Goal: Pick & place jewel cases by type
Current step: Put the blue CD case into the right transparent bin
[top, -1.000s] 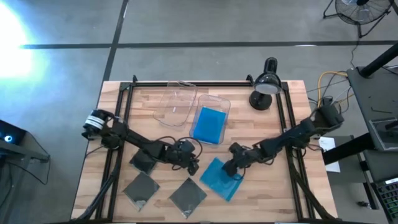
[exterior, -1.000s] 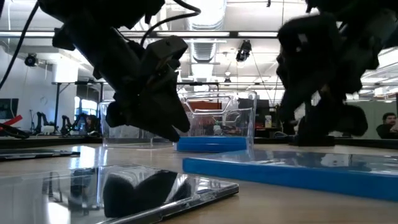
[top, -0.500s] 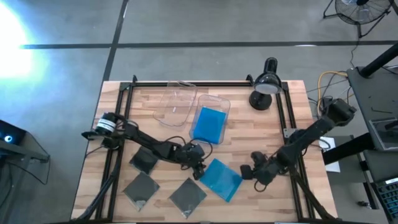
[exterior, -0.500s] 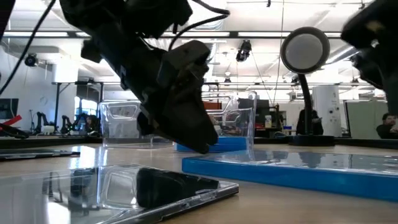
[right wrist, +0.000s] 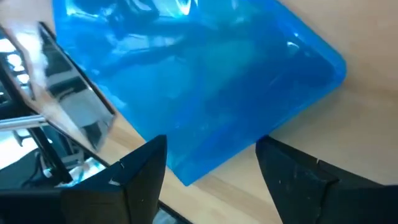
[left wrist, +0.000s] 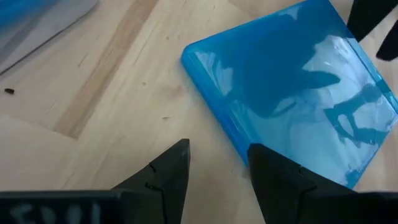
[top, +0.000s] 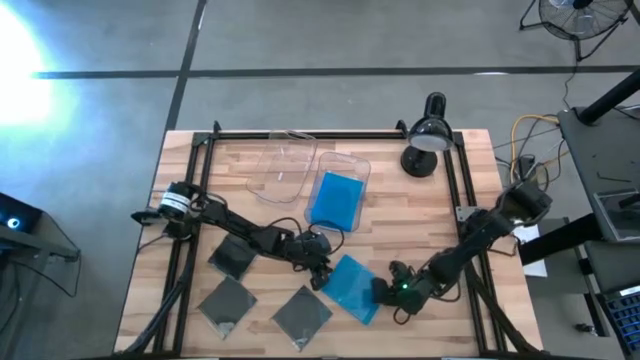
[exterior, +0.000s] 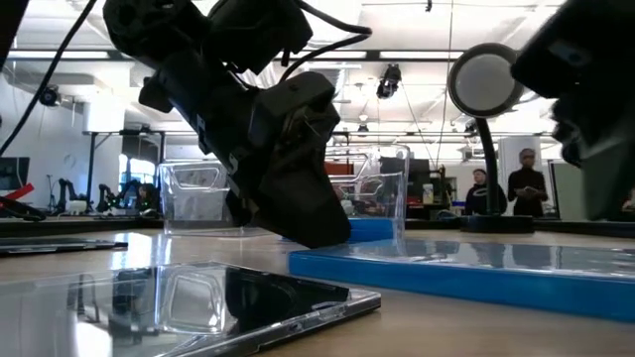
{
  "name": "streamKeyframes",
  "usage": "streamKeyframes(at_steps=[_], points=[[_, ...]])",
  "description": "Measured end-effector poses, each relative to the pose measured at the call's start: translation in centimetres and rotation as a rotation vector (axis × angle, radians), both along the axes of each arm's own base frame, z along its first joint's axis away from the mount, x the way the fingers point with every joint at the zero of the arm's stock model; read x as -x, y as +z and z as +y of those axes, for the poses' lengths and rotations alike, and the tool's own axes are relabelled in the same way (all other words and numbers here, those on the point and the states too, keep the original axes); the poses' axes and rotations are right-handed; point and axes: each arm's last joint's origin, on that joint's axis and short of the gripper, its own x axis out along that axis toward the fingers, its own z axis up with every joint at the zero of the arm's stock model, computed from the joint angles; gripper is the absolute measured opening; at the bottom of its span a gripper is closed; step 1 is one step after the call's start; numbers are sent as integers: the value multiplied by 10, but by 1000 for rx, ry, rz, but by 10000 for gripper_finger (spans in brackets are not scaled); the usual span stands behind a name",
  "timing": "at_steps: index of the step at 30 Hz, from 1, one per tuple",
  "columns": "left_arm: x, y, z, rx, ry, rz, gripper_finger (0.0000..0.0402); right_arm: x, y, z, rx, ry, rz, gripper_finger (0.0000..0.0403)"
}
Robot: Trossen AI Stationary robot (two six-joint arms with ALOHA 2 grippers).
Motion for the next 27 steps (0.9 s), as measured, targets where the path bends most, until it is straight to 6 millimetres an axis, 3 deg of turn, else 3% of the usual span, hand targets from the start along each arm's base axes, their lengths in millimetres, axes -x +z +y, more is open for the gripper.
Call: streamKeyframes(at_steps=[6,11,14,18,23,27], points=[[2,-2,0,8,-23,20,147,-8,16,-17,185,17,-83,247],[5,-5,-2,22,-43,46,147,-6,50,-27,317,-49,-209,247],[5,-5,-3,17,-52,43,147,-6,58,-35,408,-80,-254,247],[4,-4,-4,8,-60,31,147,-14,67,-38,381,-36,-306,246],[3,-4,-4,10,-55,17,147,-22,54,-45,292,54,-227,241],[3,-4,-4,6,-51,15,147,-24,53,-43,241,120,-217,207]])
